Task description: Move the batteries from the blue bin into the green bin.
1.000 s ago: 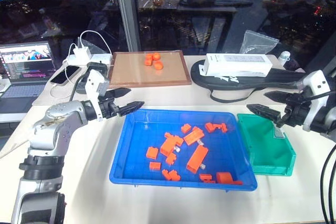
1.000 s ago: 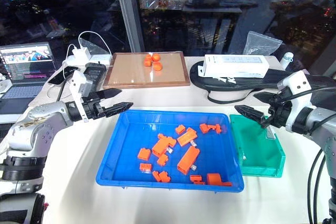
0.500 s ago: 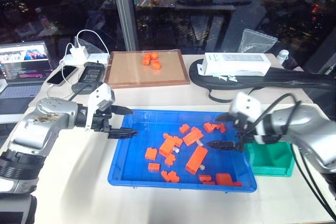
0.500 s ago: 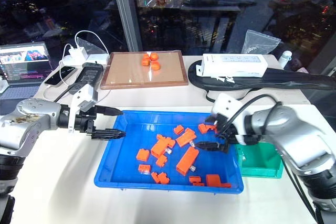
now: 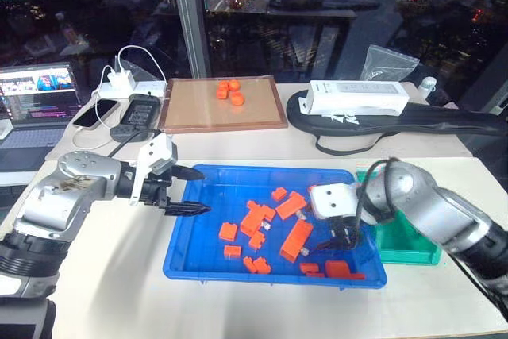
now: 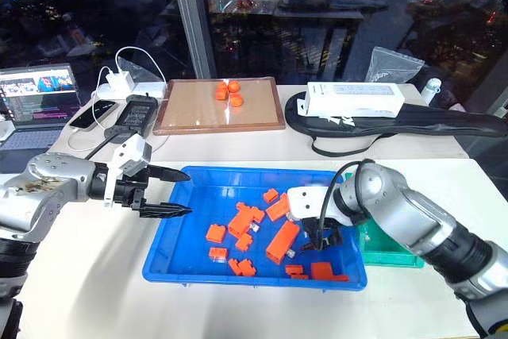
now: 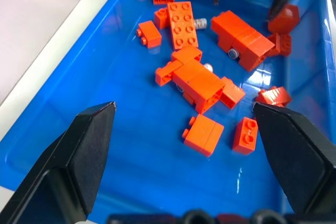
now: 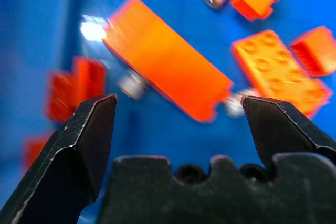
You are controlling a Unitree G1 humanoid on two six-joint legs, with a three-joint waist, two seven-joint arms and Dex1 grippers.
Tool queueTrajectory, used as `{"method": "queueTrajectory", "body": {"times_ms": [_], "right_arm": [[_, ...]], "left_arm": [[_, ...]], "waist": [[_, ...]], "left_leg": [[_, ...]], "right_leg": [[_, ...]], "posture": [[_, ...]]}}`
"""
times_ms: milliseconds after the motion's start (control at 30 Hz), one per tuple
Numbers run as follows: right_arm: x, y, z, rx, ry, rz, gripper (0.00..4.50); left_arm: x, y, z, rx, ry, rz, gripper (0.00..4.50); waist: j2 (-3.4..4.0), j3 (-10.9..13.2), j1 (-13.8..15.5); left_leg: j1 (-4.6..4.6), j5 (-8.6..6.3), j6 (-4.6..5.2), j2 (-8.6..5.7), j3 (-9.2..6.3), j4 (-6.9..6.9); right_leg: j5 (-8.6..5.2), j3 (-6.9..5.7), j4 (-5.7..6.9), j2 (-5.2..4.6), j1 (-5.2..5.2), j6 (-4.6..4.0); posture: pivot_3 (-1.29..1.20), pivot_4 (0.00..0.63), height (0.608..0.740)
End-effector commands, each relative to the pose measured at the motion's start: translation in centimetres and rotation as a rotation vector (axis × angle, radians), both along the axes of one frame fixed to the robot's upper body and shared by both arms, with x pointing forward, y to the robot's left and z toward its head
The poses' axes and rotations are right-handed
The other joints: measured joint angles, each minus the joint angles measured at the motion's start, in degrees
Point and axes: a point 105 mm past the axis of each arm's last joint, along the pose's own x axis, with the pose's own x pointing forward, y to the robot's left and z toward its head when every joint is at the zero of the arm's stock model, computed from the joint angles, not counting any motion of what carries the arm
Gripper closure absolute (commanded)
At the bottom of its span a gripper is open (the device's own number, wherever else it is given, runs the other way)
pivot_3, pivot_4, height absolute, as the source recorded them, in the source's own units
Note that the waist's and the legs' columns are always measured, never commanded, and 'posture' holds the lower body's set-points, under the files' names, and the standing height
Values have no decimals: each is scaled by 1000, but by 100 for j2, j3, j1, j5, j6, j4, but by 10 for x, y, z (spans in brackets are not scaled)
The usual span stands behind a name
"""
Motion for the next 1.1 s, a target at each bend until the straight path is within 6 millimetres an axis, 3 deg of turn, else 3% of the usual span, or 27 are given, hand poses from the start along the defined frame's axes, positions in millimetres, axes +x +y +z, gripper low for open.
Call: {"method": "queueTrajectory", "body": {"times_ms": [33,267,433,567,600,700,767,833,967,1100], "right_arm": [[0,6,1,-87,-22,187,104],[-1,23,-15,-98,11,335,104],[1,27,-18,-98,-12,361,1487],[1,29,-8,-82,-54,413,2897],[1,30,-5,-77,-69,428,3062],[-3,23,24,-33,-71,415,3062],[0,17,39,7,-70,355,3062],[14,8,48,18,-106,263,3062],[56,-29,61,19,-205,-44,3062],[72,-56,61,8,-229,-229,3062]], "left_arm": [[-3,-3,8,3,-49,-9,0],[-15,-4,6,-31,-31,-3,0],[-15,-5,4,-38,-31,5,0],[-13,-7,3,-43,-34,-1,0],[-12,-8,2,-42,-37,-5,0],[5,-16,10,-87,-96,29,0],[6,-18,11,-86,-97,12,0],[7,-19,10,-76,-98,4,0],[11,-23,7,-65,-102,-9,0],[12,-27,8,-68,-100,-28,0]], "waist": [[0,0,-2],[0,0,3],[0,0,22],[0,0,21],[0,0,19],[2,1,58],[1,2,71],[1,2,65],[0,1,47],[0,2,50]], "left_leg": [[0,0,0,0,2,0],[0,0,0,2,9,1],[3,0,0,2,8,7],[4,0,-1,2,9,7],[4,0,0,2,9,7],[3,0,-1,-1,10,10],[3,0,-1,1,11,13],[4,0,-1,1,10,12],[10,0,0,2,14,6],[5,0,0,-1,25,6]], "right_leg": [[4,0,1,0,0,4],[12,-1,9,2,1,-12],[13,-5,11,0,6,-14],[14,-5,12,-1,6,-15],[14,-6,12,0,6,-15],[14,-6,14,-1,7,-14],[15,-7,13,0,11,-15],[15,-7,13,-2,10,-15],[14,-7,13,-1,11,-20],[10,-7,11,-5,7,-31]], "posture": [[0,150,740],[0,150,740],[0,150,740],[0,150,740],[0,150,740],[0,150,740],[0,150,740],[0,150,740],[0,150,740],[0,150,740]]}}
